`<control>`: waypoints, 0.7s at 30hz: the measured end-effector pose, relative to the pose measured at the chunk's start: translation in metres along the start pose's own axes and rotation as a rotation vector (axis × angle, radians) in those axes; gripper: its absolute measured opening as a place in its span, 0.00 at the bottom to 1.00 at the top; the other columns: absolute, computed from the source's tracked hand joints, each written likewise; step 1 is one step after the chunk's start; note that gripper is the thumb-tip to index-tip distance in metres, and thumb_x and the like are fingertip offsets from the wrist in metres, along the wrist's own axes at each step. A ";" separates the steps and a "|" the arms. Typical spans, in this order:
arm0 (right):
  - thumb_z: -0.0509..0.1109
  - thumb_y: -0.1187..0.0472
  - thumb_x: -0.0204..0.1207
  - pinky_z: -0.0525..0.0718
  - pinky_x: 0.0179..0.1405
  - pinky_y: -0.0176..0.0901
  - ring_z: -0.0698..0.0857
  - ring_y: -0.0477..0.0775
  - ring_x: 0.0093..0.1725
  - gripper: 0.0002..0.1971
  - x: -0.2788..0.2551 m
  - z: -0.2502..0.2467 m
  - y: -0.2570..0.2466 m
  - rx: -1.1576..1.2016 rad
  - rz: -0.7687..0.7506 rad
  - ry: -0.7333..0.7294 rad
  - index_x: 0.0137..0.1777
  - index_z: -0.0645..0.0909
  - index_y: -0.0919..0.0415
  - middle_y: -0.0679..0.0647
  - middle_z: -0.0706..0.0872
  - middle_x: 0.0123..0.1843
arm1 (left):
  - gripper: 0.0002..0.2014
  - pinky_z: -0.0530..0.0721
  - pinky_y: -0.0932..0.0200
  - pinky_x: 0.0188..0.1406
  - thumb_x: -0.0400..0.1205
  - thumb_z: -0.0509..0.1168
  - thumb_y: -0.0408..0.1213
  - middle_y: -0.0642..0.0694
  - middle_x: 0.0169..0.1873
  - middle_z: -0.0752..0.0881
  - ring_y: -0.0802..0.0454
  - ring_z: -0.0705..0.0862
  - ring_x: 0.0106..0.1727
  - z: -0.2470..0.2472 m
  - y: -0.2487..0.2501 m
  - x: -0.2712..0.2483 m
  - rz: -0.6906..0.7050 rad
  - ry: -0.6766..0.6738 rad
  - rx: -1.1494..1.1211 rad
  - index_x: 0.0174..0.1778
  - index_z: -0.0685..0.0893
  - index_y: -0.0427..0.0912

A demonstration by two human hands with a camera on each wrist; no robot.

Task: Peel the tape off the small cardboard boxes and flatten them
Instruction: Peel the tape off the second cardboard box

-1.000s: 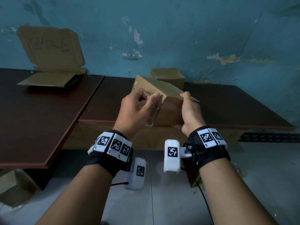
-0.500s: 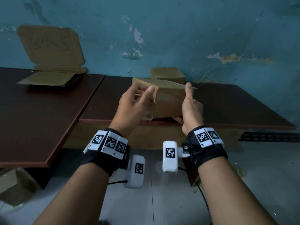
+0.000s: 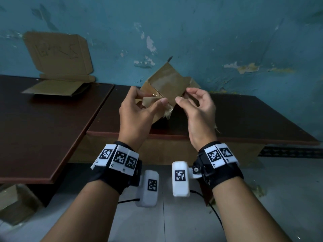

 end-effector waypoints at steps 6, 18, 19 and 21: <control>0.84 0.72 0.75 0.84 0.73 0.38 0.83 0.56 0.79 0.14 -0.005 0.015 -0.019 -0.149 -0.171 -0.135 0.56 0.85 0.62 0.61 0.81 0.80 | 0.18 0.96 0.38 0.49 0.79 0.85 0.38 0.36 0.43 0.94 0.38 0.96 0.46 0.000 0.006 -0.007 0.014 0.019 -0.138 0.44 0.82 0.32; 0.83 0.52 0.80 0.90 0.49 0.43 0.89 0.44 0.48 0.12 -0.018 0.011 -0.017 -0.479 -0.356 0.072 0.52 0.86 0.58 0.47 0.90 0.48 | 0.10 0.96 0.47 0.48 0.85 0.76 0.27 0.35 0.41 0.94 0.42 0.96 0.42 0.007 -0.002 -0.005 -0.071 -0.014 -0.200 0.48 0.84 0.24; 0.84 0.53 0.80 0.89 0.47 0.39 0.89 0.42 0.47 0.12 -0.019 0.012 -0.018 -0.475 -0.365 0.072 0.52 0.86 0.58 0.46 0.89 0.47 | 0.08 0.96 0.46 0.49 0.86 0.75 0.27 0.35 0.41 0.94 0.42 0.96 0.43 0.007 -0.004 -0.004 -0.079 -0.020 -0.200 0.48 0.84 0.26; 0.85 0.55 0.78 0.84 0.42 0.31 0.88 0.39 0.43 0.13 -0.020 0.013 -0.020 -0.478 -0.382 0.076 0.51 0.85 0.61 0.45 0.88 0.45 | 0.06 0.96 0.45 0.51 0.87 0.74 0.27 0.36 0.42 0.94 0.42 0.96 0.44 0.008 -0.006 -0.004 -0.095 -0.037 -0.203 0.48 0.84 0.29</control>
Point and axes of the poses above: each hand's wrist, its own x-axis towards the middle knuckle, its own z-axis out of the palm, y = z × x, the point moved 9 cm from there along x, towards the middle knuckle
